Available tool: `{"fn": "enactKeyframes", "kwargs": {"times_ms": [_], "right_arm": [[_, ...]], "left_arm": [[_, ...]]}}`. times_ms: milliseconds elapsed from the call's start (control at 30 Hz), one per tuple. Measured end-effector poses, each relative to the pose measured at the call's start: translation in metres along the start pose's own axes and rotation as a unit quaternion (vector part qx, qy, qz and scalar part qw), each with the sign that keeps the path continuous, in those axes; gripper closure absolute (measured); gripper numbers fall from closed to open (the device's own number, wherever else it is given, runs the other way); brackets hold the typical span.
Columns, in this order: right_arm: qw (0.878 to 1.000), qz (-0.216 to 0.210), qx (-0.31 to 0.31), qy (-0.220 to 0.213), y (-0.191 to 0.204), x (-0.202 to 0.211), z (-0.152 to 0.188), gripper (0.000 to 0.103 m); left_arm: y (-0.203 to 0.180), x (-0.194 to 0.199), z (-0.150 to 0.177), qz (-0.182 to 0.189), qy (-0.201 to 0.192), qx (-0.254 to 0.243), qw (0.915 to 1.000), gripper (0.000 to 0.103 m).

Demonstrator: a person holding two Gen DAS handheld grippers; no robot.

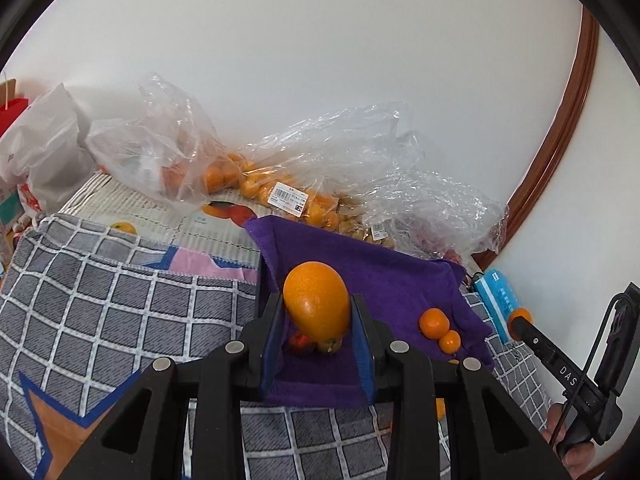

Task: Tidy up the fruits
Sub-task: 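Carry both held oranges over the purple towel tray, then open the left tool onto the towel while the right tool releases its orange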

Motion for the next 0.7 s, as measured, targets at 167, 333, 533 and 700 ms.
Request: {"fn": "enactKeyframes", "kwargs": {"times_ms": [167, 333, 533, 700], "right_arm": [[0.999, -0.022, 0.011, 0.033, -0.003, -0.039, 0.010, 0.070], [0.997, -0.044, 0.000, 0.067, -0.012, -0.072, 0.035, 0.070], [0.994, -0.046, -0.007, 0.096, -0.017, -0.087, 0.049, 0.070], [0.993, -0.040, -0.005, 0.112, -0.019, -0.092, 0.056, 0.070]], "left_arm": [[-0.012, -0.030, 0.001, 0.005, 0.014, 0.001, 0.9999, 0.072], [-0.015, -0.047, 0.016, 0.031, 0.016, 0.004, 0.9994, 0.072], [-0.014, -0.056, 0.024, 0.058, 0.041, 0.024, 0.9972, 0.072], [-0.022, -0.055, 0.028, 0.086, 0.043, 0.018, 0.9952, 0.072]]}}
Point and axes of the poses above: each gripper's, at about its wrist camera, not at the fingertips, and x roughly against the way its jaws point, y to its left, z to its underside, the point moved 9 cm from there along -x, roughly the way its jaws point, and after that the axes turned 15 degrees about -z, right-handed, at the moved point
